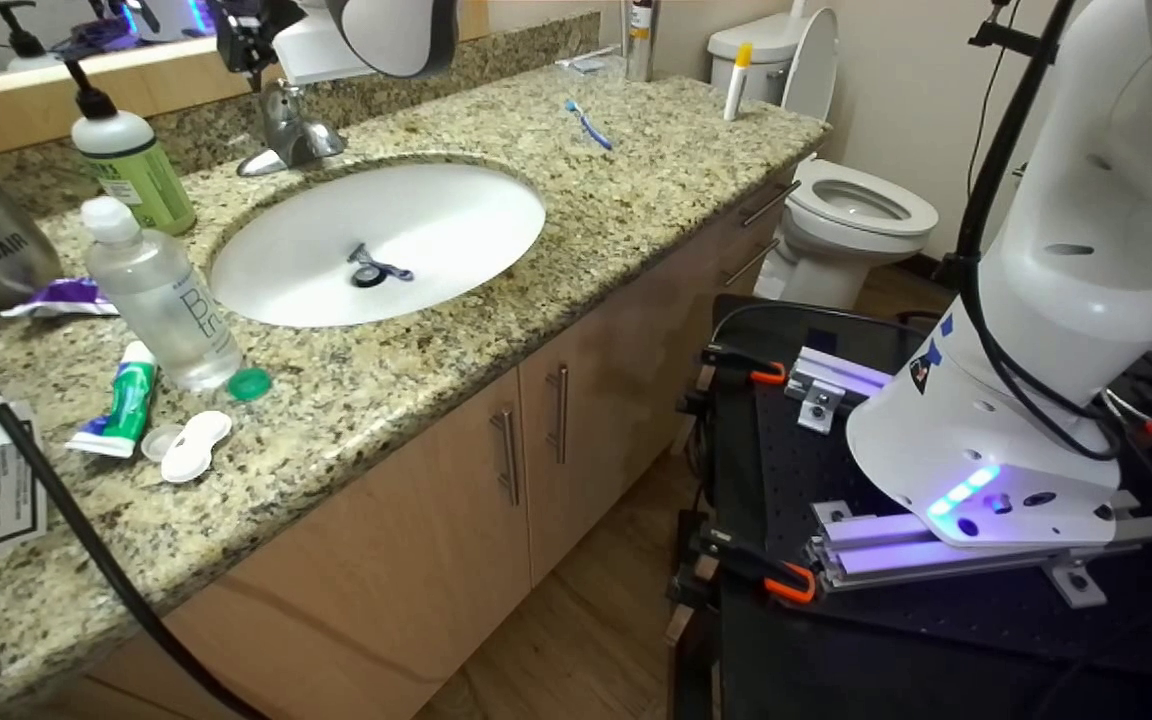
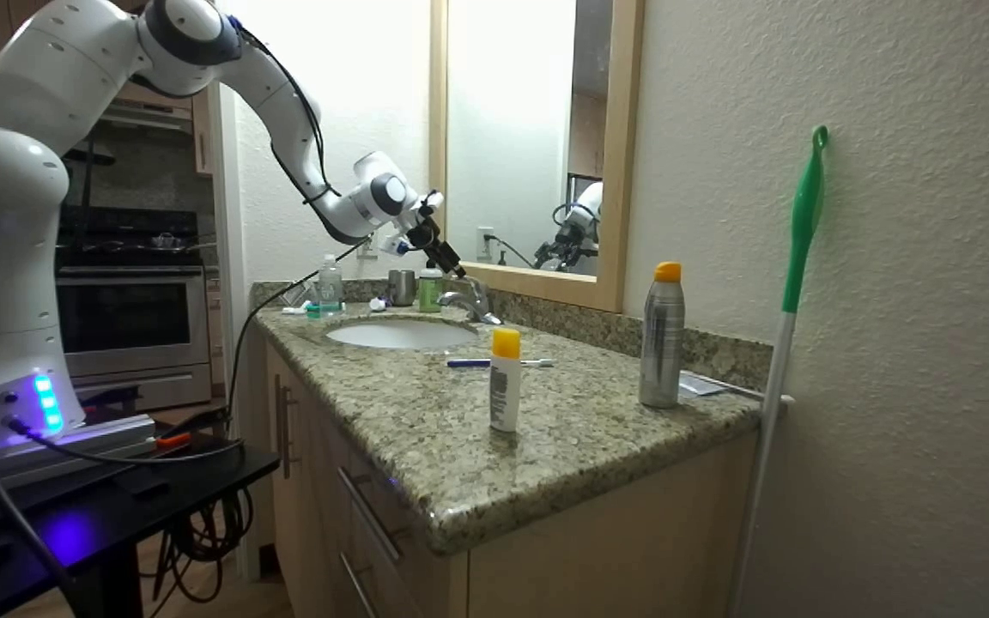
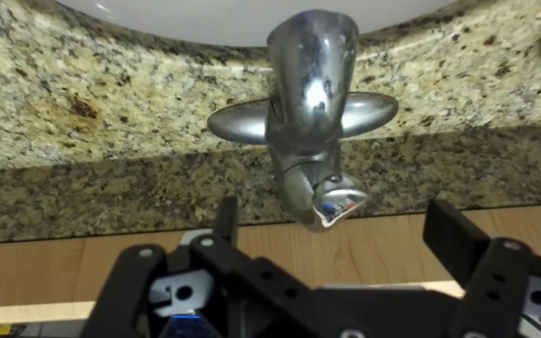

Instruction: Open the tap

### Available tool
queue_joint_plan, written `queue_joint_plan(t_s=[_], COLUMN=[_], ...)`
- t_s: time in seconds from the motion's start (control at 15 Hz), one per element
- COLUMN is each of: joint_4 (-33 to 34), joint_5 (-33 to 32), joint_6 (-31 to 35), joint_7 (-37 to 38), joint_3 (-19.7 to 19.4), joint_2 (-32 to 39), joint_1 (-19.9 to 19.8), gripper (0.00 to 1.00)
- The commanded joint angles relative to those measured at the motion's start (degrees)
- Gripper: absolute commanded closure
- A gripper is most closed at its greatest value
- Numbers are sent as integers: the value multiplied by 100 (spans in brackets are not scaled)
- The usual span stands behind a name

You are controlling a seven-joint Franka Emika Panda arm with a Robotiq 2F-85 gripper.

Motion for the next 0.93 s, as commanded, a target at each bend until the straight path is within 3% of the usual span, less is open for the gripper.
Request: queue_joint_plan(t_s=[0.0, 0.07, 0.13, 0.47, 0.8, 0.87], joint_4=[48, 74, 56, -12, 60, 77], joint_5=[0, 0, 77, 205, 60, 36], joint_6=[24, 34, -195, -335, 151, 240], joint_7=[8, 12, -57, -133, -20, -10], joint_3=[-20, -22, 122, 343, 132, 91], joint_2=[60, 92, 39, -27, 24, 40], joint_1=[9, 13, -70, -177, -103, -89], gripper=[0, 25, 26, 62, 96, 93])
